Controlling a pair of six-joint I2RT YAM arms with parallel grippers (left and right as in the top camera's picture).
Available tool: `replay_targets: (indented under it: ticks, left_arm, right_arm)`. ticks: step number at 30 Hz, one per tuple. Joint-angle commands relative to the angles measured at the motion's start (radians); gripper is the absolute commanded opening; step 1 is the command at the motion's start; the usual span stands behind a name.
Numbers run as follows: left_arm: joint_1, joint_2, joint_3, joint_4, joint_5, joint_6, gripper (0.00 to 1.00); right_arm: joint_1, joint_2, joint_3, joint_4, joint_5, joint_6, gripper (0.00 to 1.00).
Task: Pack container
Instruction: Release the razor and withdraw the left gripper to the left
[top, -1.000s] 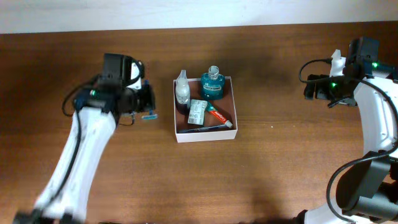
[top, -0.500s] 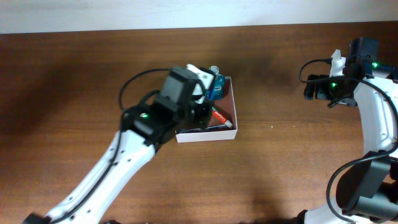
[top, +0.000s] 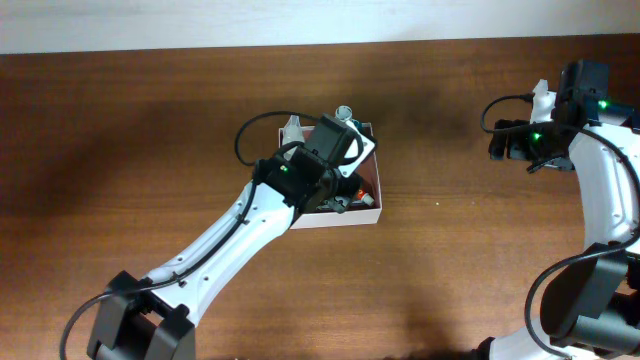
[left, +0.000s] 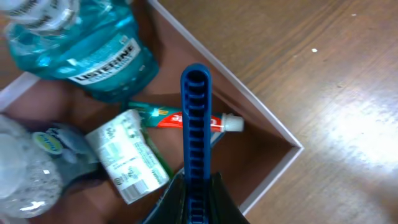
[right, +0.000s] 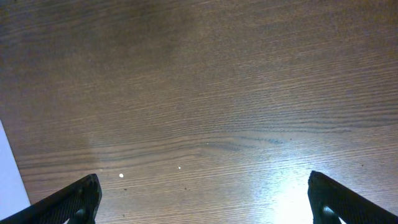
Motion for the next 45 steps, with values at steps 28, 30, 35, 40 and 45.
replay_targets:
  ticks: [28,30,35,40,45]
  left_arm:
    - [0.431,-0.546,0.050,-0.152,-0.318,-0.339,0.99]
    - [0.474,-0.544,0.050,-0.166,-0.302,-0.339,0.99]
    - [0.545,-0.509,0.050,-0.173,-0.303,-0.348,0.99]
    - [0.549,-0.459,0.050,-0.173,-0.303,-0.380,0.99]
    - [0.549,-0.422,0.050,-0.173,-0.303,-0.380,0.99]
  right_arm:
    - [-0.005,-0.031,0.016,0.000,-0.009,0.008,0.99]
    - [-0.005,-0.031,0.016,0.000,-0.009,0.008,0.98]
    - [-0.005,-0.031,0.016,0.000,-0.009,0.008,0.99]
    - [-0.005,-0.031,0.016,0.001,-0.009,0.008,0.99]
    - [-0.005,-0.031,0.016,0.000,-0.009,0.008,0.98]
